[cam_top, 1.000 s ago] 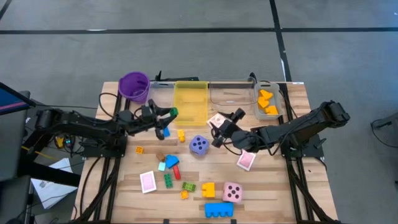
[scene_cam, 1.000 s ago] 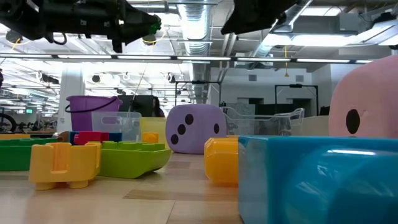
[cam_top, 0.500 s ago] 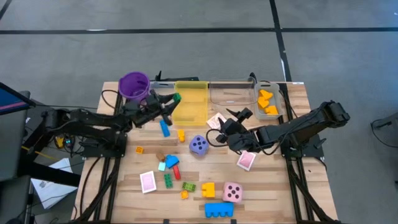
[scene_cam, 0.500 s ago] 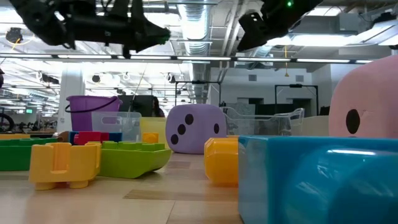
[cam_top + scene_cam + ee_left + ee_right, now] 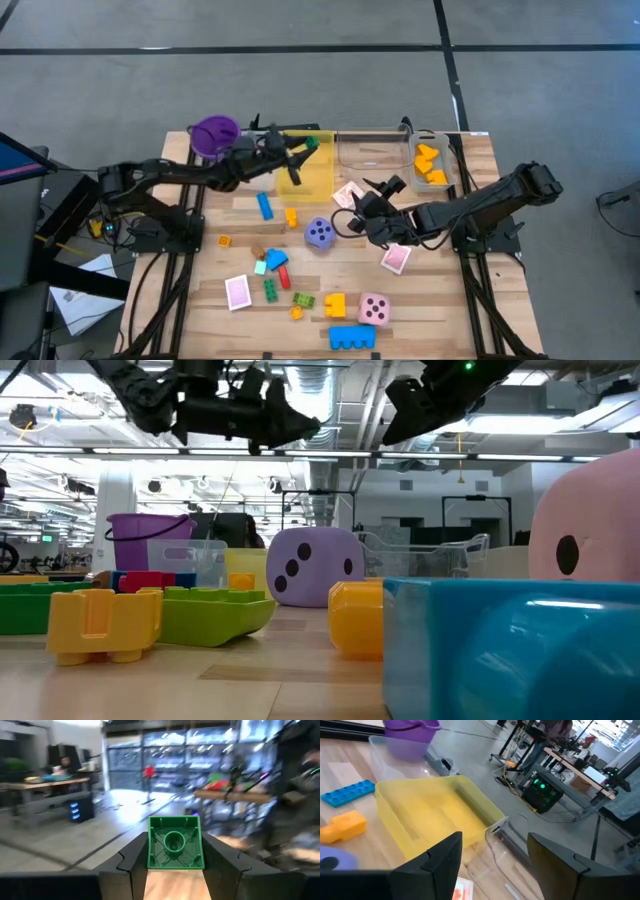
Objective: Pick & Place Toys
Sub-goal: Put the small green game piece into the white bin
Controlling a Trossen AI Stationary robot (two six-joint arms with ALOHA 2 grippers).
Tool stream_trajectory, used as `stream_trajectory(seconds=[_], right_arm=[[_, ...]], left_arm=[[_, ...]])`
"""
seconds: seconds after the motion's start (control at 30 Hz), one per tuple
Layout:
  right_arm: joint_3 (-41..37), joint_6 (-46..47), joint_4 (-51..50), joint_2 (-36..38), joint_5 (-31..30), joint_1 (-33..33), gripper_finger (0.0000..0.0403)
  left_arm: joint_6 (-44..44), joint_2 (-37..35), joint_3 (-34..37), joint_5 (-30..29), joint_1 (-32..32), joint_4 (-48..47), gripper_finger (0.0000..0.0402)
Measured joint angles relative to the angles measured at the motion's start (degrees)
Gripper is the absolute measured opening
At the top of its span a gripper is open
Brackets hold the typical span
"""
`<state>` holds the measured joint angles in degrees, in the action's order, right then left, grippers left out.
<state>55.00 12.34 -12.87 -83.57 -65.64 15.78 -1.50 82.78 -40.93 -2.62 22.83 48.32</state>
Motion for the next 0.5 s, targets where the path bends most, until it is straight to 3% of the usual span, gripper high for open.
stream_trajectory(seconds=[0.2,0.37,0.5], right_arm=[[0.0,1.54,-1.82,0.02,0.02,2.02,0.0217],[0.0,3.21,-3.18,0.0,0.02,2.56,0.0217],[0.0,3.21,-2.94,0.0,0.02,1.88,0.0217]], left_arm=[[-4.66,-5.76,-1.45,-16.33,1.92,-21.17,0.0143],[-1.37,-14.54,-1.41,-31.53,2.42,-44.15,0.0143],[3.42,-20.09,-1.41,-32.67,2.42,-53.7,0.0144]])
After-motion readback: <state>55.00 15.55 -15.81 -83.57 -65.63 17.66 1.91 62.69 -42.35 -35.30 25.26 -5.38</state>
